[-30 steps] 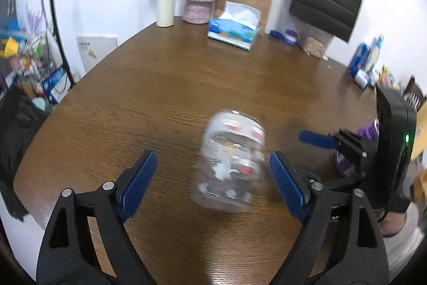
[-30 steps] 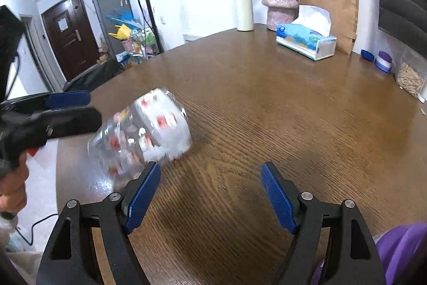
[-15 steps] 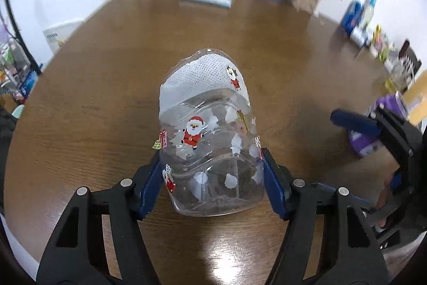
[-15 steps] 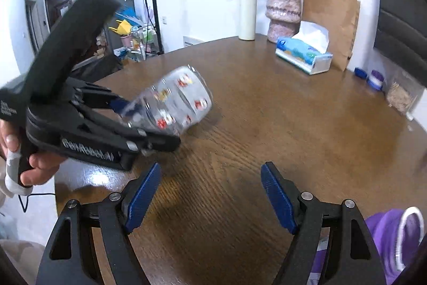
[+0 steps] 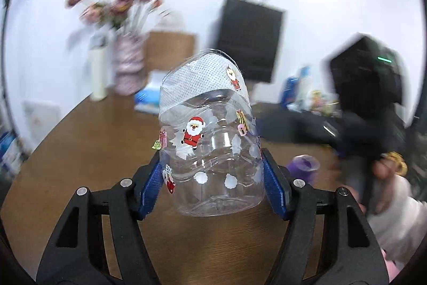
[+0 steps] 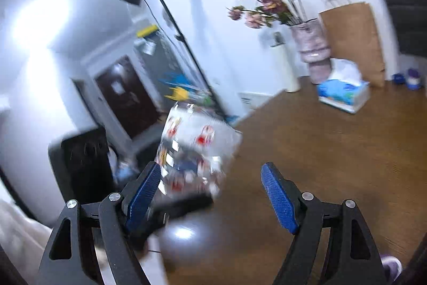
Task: Flip cup upright
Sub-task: 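Rotate the held cup with the left gripper until its open rim faces up, then close the right gripper on the upright cup while the left gripper holds it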
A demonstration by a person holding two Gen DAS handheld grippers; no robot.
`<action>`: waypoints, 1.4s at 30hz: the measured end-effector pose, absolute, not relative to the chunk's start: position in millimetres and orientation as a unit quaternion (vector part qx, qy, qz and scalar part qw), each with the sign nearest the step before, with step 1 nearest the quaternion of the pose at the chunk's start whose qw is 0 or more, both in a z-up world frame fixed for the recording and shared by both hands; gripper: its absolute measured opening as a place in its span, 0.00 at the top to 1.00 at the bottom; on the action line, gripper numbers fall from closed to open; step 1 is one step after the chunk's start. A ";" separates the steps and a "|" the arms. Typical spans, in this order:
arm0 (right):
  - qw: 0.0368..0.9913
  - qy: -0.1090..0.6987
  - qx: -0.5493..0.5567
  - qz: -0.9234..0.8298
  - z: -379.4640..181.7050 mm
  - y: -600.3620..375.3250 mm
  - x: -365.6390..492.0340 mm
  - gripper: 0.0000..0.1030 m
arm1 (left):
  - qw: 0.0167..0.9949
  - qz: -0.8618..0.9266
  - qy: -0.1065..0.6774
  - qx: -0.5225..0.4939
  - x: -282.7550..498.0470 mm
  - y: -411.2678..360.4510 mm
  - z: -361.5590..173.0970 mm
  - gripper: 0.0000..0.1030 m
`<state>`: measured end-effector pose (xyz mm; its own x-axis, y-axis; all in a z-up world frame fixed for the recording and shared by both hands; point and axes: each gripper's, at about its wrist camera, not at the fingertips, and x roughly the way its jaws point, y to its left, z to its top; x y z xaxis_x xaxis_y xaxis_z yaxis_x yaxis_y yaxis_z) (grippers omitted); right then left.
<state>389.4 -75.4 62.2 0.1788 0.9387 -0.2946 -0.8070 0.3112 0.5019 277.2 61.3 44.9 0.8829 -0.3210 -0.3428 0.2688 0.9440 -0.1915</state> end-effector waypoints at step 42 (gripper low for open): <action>0.874 0.216 -0.107 0.421 48.9 -66.3 382.4 0.25 | 0.962 -0.154 0.220 -0.041 342.1 12.0 5.2 0.38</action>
<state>382.4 -66.3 48.9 0.5514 0.6904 -0.4683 -0.7827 0.6224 -0.0039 342.1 12.0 5.2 0.8559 -0.3143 -0.4107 0.2782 0.9492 -0.1468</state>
